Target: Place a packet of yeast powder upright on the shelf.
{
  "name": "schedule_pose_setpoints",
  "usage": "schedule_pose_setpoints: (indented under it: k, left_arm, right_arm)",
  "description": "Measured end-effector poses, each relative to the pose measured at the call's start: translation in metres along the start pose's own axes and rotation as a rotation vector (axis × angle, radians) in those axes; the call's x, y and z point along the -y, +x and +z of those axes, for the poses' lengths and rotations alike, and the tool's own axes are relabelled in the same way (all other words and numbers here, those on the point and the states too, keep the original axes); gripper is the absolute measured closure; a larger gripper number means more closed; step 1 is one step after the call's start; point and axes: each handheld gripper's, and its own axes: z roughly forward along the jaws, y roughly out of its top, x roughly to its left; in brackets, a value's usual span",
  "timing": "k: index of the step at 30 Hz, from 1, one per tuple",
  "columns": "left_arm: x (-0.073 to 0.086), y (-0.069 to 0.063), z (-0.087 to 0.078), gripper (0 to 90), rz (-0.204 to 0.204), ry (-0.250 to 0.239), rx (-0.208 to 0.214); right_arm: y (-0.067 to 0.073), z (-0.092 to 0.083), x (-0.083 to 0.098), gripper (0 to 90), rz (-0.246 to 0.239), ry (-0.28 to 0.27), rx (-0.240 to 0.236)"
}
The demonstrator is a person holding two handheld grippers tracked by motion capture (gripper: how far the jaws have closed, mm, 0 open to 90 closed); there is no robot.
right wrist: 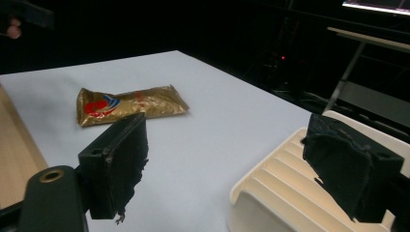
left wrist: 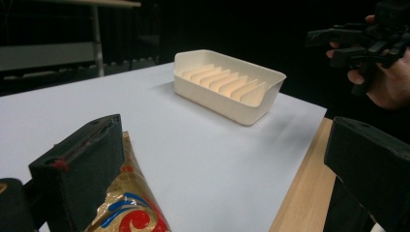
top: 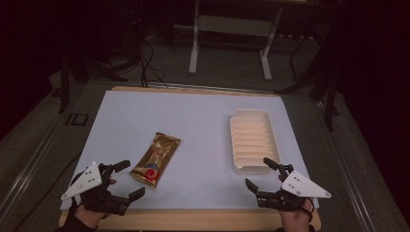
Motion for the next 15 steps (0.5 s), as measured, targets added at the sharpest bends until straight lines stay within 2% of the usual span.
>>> schedule_pose_setpoints:
  k: [5,11,14,15]
  left_arm:
    - [-0.007,0.004,0.001,1.9,-0.014,-0.011,0.019]
    - [-0.02,0.006,0.004,1.9,0.017,0.003,0.025]
    - [-0.023,0.007,0.004,1.9,0.018,0.002,0.03]
    - [-0.032,0.01,0.008,1.9,0.033,0.013,0.026]
  right_arm:
    - [0.001,0.001,-0.002,15.8,0.0,0.001,-0.003]
    - [0.001,0.0,-0.004,15.7,0.007,-0.004,-0.01]
    - [0.0,0.0,-0.004,15.7,0.013,-0.003,-0.012]
    - [0.0,0.0,-0.004,13.8,0.017,-0.009,-0.01]
